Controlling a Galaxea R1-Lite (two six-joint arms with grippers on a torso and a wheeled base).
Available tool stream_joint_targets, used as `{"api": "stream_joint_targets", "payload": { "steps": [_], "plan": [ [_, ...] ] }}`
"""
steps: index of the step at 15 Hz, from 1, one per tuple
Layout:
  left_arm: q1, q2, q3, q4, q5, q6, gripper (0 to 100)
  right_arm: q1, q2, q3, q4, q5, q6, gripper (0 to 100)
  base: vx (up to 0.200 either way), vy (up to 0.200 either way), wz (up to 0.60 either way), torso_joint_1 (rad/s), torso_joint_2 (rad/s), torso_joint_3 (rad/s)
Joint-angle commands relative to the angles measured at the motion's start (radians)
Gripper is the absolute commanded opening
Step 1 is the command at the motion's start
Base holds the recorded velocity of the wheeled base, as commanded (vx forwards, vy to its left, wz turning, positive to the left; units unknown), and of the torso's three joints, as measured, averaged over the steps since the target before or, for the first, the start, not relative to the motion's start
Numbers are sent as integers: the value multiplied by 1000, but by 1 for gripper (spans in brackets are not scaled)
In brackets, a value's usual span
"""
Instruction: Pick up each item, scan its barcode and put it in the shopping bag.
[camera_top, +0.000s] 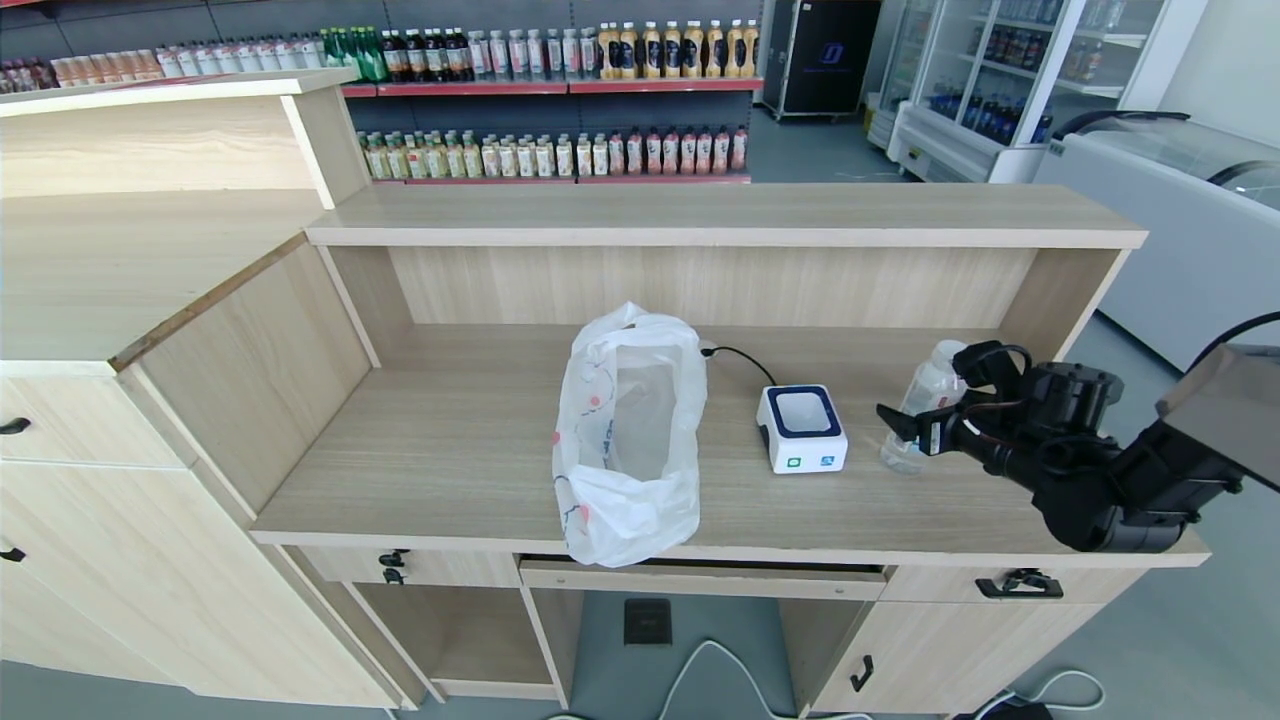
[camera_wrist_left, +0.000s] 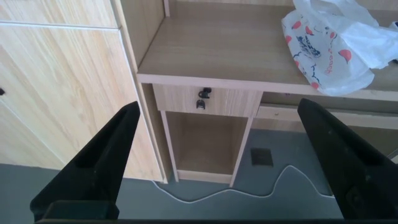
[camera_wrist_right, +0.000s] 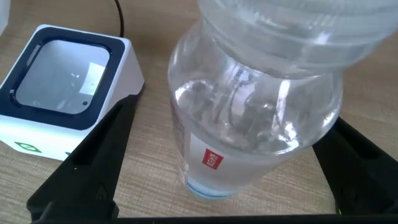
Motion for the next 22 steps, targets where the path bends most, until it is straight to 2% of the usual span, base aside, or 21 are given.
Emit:
{"api": "stream_joint_targets", "payload": {
  "steps": [1,15,16,22],
  "plan": [
    [1,0,0,0,1,0,100,3,16,-6,-3,2,-2,100,0,0,0,0,0,0],
    [1,0,0,0,1,0,100,34,93,-100,-8,2,-2,100,0,0,0,0,0,0],
    [1,0,0,0,1,0,100,34,93,-103,-8,2,-2,0,0,0,0,0,0,0],
    [1,0,0,0,1,0,100,30,67,-91,-10,12,10,0,0,0,0,0,0,0]
  ]
}}
